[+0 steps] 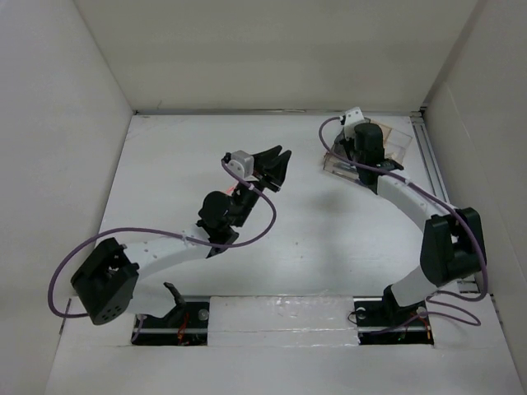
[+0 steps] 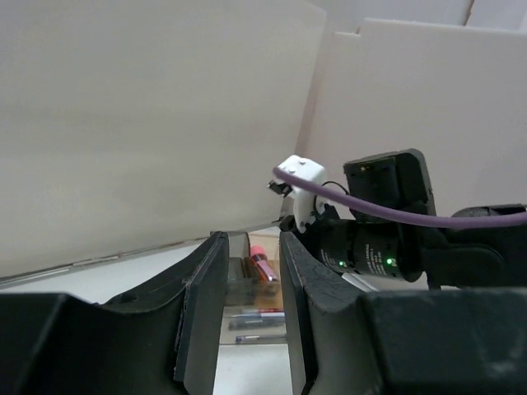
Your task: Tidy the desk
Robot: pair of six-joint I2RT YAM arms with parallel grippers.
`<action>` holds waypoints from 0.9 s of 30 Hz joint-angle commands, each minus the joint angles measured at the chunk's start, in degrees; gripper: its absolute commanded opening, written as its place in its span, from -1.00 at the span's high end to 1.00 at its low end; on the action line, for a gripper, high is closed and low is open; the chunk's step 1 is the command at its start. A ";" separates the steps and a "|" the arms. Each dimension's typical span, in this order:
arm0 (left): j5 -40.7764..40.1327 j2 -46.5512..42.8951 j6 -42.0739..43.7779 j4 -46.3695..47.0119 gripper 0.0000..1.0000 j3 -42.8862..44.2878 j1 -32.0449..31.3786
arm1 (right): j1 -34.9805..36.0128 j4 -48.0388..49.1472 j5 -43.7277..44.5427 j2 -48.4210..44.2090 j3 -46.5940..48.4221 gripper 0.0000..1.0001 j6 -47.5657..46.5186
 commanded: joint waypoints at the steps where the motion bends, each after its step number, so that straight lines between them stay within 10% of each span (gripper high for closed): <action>1: -1.10 -5.75 -1.96 0.95 0.46 0.60 -0.37 | 0.14 6.62 -5.27 -3.50 -0.84 0.82 9.74; 12: 5.64 -12.01 -18.19 -30.42 0.40 17.96 6.03 | 9.08 8.37 -26.00 -2.10 -0.31 0.93 19.11; 17: 23.91 -9.45 -31.91 -26.23 0.36 18.80 19.38 | 15.34 8.19 -27.94 3.16 1.89 0.83 15.22; 27: 19.20 -24.91 -34.65 -19.02 0.28 9.50 17.21 | 22.90 -0.74 -32.35 19.24 20.39 0.37 5.38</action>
